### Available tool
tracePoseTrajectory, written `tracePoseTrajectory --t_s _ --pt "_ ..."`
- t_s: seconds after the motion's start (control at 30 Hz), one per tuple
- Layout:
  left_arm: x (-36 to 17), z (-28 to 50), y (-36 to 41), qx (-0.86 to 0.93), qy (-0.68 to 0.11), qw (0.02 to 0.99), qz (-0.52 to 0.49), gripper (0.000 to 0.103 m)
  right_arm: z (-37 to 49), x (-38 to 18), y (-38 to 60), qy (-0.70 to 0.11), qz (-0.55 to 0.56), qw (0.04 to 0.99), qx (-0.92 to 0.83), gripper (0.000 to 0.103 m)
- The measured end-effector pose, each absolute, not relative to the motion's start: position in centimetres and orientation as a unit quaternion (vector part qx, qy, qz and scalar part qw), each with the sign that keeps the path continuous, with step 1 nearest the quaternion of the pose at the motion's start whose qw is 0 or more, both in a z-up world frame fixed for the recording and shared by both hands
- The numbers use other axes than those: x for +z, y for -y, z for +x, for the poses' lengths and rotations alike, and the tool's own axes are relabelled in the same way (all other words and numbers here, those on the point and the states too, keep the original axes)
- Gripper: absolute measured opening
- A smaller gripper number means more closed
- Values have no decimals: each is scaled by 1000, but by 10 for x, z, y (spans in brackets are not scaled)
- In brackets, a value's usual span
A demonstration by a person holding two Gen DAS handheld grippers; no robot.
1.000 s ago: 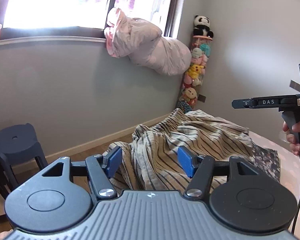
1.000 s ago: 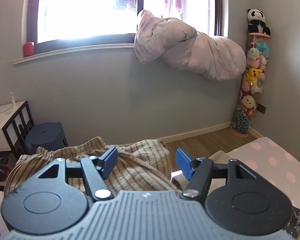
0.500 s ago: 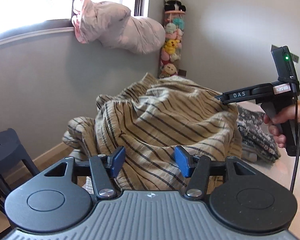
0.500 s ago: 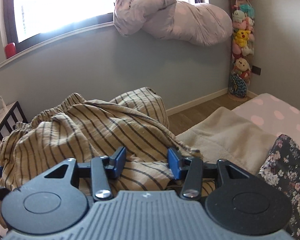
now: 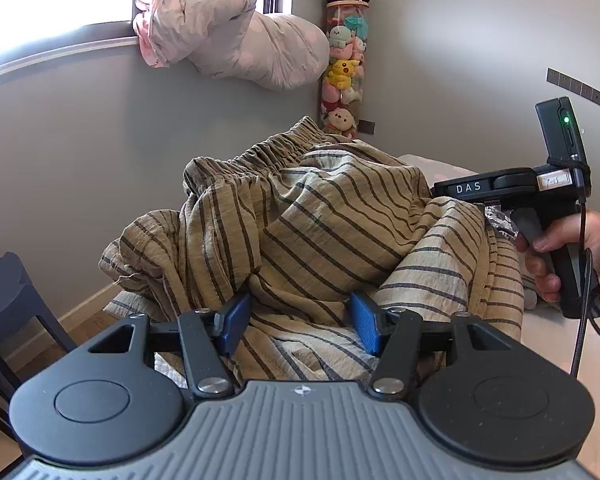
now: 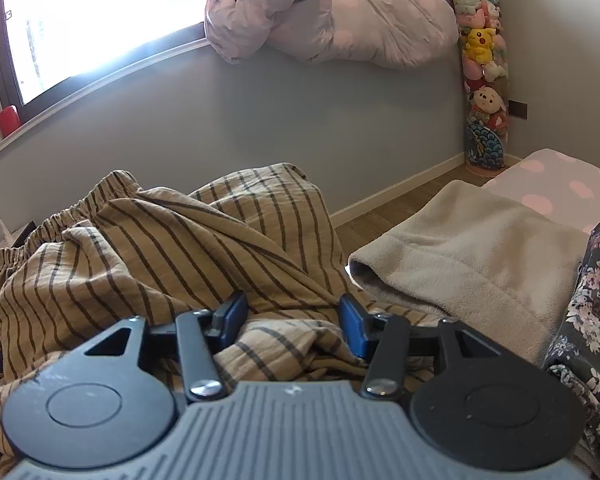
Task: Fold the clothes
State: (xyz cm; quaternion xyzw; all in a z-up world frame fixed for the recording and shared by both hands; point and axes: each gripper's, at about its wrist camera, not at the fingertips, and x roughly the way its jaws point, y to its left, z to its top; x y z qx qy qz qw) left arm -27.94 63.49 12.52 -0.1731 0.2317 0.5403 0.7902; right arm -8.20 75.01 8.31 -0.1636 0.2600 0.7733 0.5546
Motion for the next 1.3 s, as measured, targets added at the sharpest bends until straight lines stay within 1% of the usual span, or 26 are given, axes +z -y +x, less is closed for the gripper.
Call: tracePoseTrajectory --t_s 0.07,0.13,0.17,0.2,0.23,0.3,0.4,0.5,0.57,0.67,0.8,0.97,1.03,1.07,1.1,1.3 --pt "130 -279 -627 544 -236 788 -167 53 -83 95 -739 -247 -165 565 769 59" --pt "137 -277 -618 549 -240 785 -158 56 -84 109 -724 -230 -164 576 767 67" --pt "140 -276 -613 550 -241 785 -154 58 -85 116 -715 -220 -164 582 765 73" --pt "142 -275 -607 549 -241 786 -152 60 -85 123 -706 -213 -163 586 765 76" --pt "145 -274 -601 547 -240 788 -150 61 -86 130 -697 -208 -163 587 766 76" --pt "150 -271 -590 544 -240 791 -146 68 -88 142 -679 -199 -162 583 771 76" --pt "153 -266 -575 540 -244 794 -139 68 -101 153 -650 -174 -175 572 782 76" --pt "149 -258 -564 537 -256 793 -130 68 -119 147 -631 -164 -198 571 779 76" --pt "143 -256 -561 541 -262 789 -129 68 -126 133 -622 -172 -205 578 771 76" --pt "139 -257 -554 537 -273 786 -136 68 -124 114 -617 -210 -200 588 755 76" --pt "148 -264 -543 534 -276 786 -145 68 -113 116 -600 -235 -178 598 745 76" --pt "166 -269 -516 538 -254 792 -139 69 -109 150 -557 -217 -157 598 755 77" --pt "177 -272 -503 541 -236 796 -137 69 -108 167 -538 -211 -145 600 758 80" --pt "183 -273 -496 543 -223 799 -135 74 -108 177 -529 -210 -139 601 758 82" --pt "189 -275 -489 544 -212 801 -132 75 -109 186 -519 -208 -135 602 759 83" --pt "227 -274 -459 559 -192 796 -133 75 -114 223 -457 -202 -134 607 757 86"
